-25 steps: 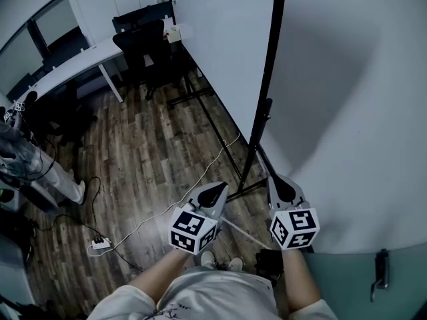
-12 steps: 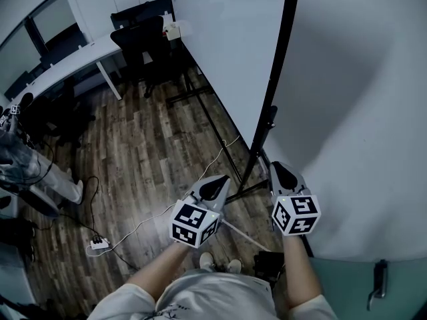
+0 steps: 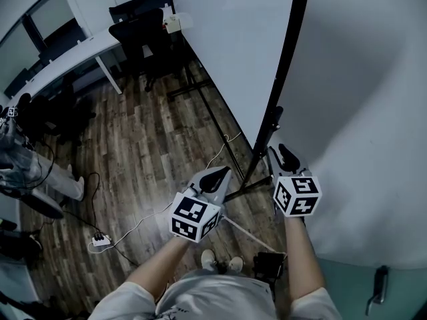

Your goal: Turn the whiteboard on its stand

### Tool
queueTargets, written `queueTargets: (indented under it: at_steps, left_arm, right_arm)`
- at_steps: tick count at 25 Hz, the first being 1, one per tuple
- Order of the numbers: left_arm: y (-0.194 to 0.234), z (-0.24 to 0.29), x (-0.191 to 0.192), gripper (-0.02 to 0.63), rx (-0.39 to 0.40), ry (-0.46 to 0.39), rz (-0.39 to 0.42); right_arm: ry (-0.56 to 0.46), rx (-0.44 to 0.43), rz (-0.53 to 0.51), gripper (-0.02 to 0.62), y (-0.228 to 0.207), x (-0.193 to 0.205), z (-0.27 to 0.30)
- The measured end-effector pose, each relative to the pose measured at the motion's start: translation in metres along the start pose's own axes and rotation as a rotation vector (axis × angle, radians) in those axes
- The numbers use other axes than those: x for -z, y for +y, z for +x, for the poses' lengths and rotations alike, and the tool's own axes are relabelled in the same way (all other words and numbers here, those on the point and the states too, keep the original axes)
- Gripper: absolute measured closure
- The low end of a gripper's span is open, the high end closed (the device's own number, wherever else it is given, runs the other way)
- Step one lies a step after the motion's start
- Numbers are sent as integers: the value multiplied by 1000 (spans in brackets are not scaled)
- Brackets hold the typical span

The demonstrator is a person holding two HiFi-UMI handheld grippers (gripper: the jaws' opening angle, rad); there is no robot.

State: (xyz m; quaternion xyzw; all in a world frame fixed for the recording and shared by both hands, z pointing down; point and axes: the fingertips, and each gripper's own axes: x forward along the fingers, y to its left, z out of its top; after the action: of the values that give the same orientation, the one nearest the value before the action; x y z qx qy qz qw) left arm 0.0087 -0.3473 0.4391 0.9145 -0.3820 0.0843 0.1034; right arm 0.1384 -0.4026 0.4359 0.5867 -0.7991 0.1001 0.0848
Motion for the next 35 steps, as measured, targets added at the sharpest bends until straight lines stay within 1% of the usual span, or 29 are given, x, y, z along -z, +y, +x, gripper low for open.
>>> queueTargets:
  at_steps: [2,11,21,25,31,35]
  left_arm:
    - [3,4,0,597,-2,2,2]
    - [16,9,5,597,-18,9,-5]
    - [21,16,9,597,-17,18,-11]
    - [21,13,14,596,-18,24,-14]
    - [24,9,11,597,-31,23,-16]
    - [23,3,11,597,-37,20,-16]
  right_arm:
    - [9,0,2,472,-5,3,12]
    - [43,-10,4,419,-19,13,58]
    - [62,-2,-18,416,-25,10,92]
    - [62,4,-23,416,-24,11,96]
    - [77,16,-45,416,-26,9,101]
    - [68,40,-44,417,-25,11,96]
